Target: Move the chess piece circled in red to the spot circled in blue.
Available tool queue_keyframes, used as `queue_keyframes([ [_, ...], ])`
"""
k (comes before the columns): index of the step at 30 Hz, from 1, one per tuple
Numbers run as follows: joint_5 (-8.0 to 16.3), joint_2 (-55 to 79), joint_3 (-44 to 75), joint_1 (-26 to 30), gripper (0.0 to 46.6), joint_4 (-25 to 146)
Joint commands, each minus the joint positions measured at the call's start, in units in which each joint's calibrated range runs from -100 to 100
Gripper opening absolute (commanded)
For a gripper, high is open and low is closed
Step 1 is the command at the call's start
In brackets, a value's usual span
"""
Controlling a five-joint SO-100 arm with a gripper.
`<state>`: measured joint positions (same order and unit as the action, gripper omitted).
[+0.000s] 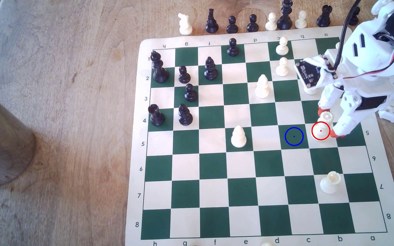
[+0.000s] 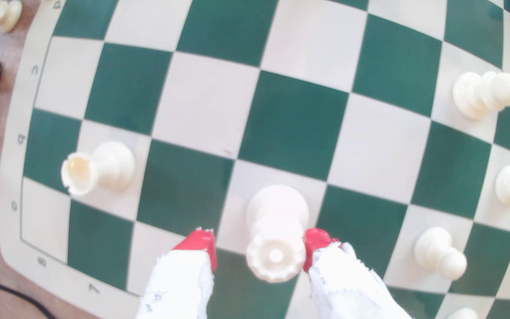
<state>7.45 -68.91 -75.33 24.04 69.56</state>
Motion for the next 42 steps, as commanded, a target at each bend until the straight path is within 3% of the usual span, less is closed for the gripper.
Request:
queue_keyframes([
  [1, -0.10, 0.41, -0.10, -1.32, 14.9, -1.91],
  [5, -0.29, 0.41, -0.10, -1.71, 12.0, -2.24],
  [6, -0.20, 0.32, -0.10, -1.63, 4.1, -2.16],
  [7, -0.10, 0.15, -0.10, -1.63, 0.2, -2.24],
  [17, 0.29, -0.02, 3.25, -0.85, 0.2, 0.22],
  [23, 1.12, -1.71, 13.86, -3.67, 0.2, 3.25],
  [33, 2.78, -3.07, 27.91, -3.74, 0.2, 8.33],
  [42, 3.13, 6.35, 24.19, -4.84, 0.2, -2.16],
])
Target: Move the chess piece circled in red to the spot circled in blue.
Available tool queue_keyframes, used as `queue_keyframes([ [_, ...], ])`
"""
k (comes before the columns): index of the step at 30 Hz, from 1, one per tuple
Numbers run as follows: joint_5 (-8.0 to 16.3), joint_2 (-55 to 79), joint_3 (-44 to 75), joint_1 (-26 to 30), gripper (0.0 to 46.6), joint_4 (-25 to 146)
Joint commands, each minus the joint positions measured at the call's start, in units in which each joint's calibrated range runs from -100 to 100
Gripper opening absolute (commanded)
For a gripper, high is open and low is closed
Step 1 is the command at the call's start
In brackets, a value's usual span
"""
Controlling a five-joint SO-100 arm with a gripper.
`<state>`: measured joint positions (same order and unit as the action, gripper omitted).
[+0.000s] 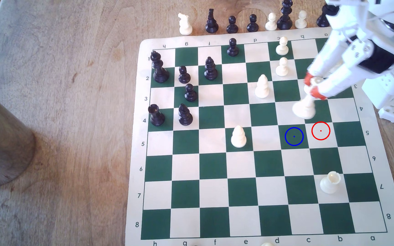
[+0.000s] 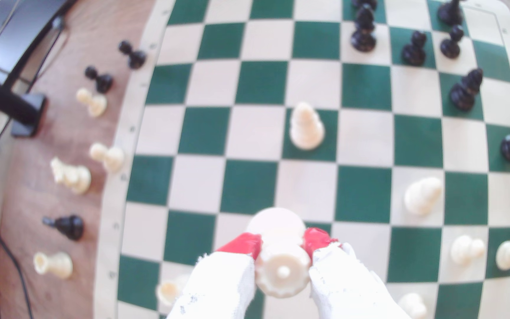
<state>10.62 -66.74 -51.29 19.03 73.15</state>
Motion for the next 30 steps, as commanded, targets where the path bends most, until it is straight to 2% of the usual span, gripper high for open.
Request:
queue_keyframes([
  [1, -0.05, 5.36, -1.02, 0.33, 0.2, -7.46],
  [13, -0.98, 16.99, -7.28, 0.25, 0.2, -15.65],
  [30, -2.39, 21.83, -10.09, -2.41, 0.2, -17.78],
])
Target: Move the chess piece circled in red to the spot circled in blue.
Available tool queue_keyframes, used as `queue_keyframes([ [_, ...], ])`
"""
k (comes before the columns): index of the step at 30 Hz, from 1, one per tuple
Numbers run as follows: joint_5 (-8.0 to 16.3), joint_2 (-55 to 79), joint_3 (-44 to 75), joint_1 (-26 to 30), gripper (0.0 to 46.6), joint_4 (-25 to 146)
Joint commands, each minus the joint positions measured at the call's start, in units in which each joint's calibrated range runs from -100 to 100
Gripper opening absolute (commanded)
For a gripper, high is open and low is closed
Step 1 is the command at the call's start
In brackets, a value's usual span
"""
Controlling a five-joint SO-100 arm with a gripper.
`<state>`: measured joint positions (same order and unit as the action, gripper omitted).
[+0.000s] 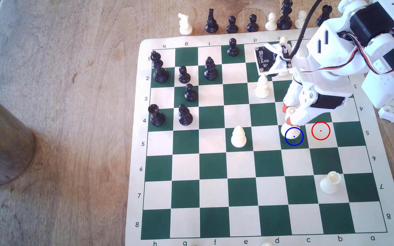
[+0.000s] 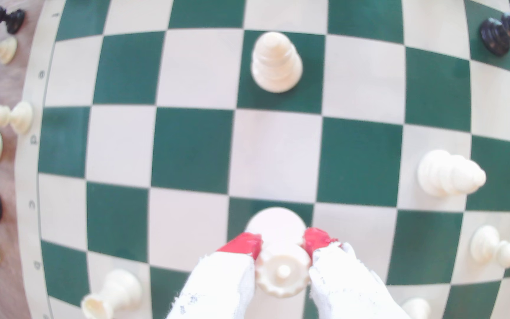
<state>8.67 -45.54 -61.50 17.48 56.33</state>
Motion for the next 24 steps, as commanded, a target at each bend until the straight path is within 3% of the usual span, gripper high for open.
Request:
queue_keyframes([
  [1, -0.44, 0.80, 0.03, -0.86, 0.2, -1.13],
  [24, 0.00, 1.65, -1.33, -0.07, 0.2, -4.00],
])
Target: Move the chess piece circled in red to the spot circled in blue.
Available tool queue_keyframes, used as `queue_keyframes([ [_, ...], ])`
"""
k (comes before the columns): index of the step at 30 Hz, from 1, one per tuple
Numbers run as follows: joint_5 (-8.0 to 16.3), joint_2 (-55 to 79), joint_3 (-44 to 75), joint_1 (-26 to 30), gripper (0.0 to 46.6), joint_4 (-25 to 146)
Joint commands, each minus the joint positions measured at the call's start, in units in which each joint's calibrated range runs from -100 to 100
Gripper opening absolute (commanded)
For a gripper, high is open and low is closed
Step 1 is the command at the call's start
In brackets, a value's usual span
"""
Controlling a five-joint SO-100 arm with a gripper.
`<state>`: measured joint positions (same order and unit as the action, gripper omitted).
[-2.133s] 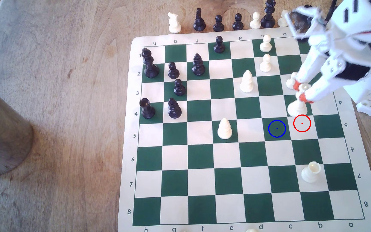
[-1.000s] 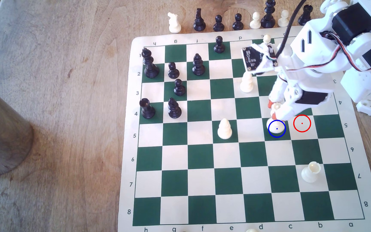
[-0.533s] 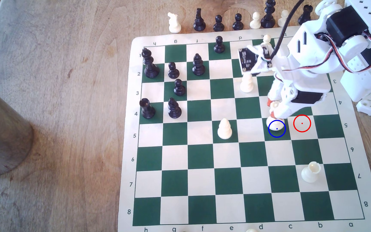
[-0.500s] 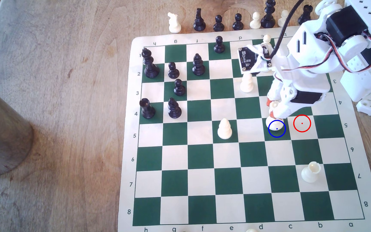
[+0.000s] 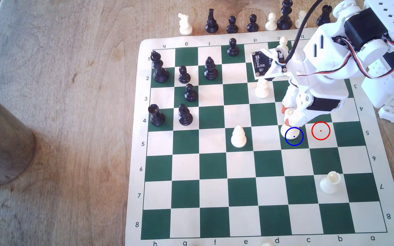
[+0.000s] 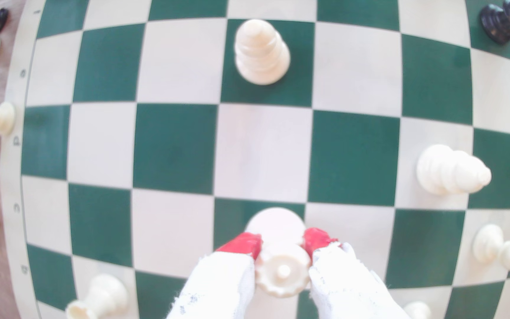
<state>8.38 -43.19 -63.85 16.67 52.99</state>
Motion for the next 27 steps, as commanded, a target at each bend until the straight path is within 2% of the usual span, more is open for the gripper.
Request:
queue_keyframes([
  [1, 0.29, -0.70, 0.93, 0.81, 0.2, -0.65],
  [8, 0.39, -0.53, 0.48, 1.21, 1.1, -0.65],
  [10, 0.39, -0.36, 0.48, 1.13, 3.1, -0.65],
  [11, 0.39, -0.44, 0.39, 0.97, 6.6, -0.65],
  [13, 0.39, -0.61, 0.39, 0.97, 10.5, -0.16],
  [18, 0.15, -1.20, 0.30, 1.44, 12.9, 1.80],
  [22, 0.15, -2.99, 0.11, 2.14, 18.3, 4.18],
  [27, 0.20, -5.70, 0.21, 3.00, 20.8, 7.86],
])
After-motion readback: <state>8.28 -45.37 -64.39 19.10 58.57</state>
